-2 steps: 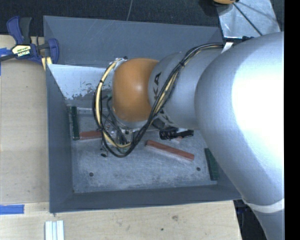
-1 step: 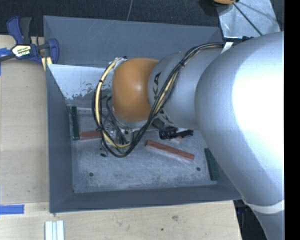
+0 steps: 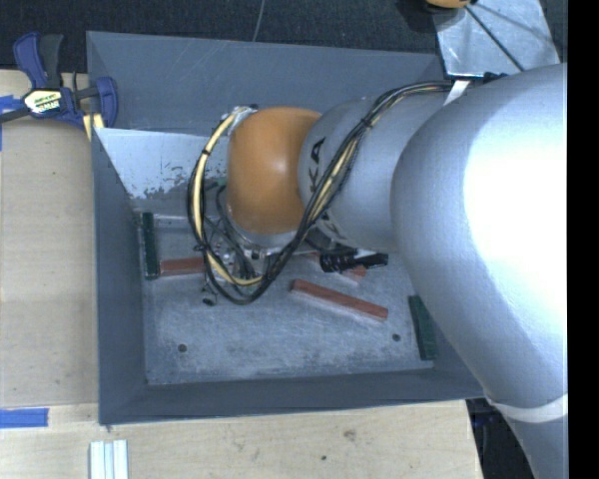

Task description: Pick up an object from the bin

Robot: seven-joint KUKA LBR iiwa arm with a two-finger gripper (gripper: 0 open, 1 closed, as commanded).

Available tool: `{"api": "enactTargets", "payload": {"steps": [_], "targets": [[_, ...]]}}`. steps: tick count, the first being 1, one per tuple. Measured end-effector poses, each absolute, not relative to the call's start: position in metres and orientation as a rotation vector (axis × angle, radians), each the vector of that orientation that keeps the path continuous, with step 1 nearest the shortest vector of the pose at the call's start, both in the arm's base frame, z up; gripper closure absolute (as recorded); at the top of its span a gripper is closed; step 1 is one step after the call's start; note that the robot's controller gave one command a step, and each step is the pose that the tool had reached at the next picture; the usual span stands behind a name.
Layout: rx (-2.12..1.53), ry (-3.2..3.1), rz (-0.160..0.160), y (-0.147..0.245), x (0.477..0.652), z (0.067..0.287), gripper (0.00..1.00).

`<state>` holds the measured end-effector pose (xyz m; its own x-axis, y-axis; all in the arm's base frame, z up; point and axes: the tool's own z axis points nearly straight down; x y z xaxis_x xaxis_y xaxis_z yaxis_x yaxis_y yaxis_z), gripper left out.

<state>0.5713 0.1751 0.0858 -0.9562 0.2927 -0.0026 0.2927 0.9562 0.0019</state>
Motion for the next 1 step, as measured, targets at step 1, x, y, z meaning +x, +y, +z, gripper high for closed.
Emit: {"api": "enactTargets", "payload": {"steps": [1], "targets": [[0.491,3.106,-0.002,0.1730,0.5839,0.1240,1.00]]}}
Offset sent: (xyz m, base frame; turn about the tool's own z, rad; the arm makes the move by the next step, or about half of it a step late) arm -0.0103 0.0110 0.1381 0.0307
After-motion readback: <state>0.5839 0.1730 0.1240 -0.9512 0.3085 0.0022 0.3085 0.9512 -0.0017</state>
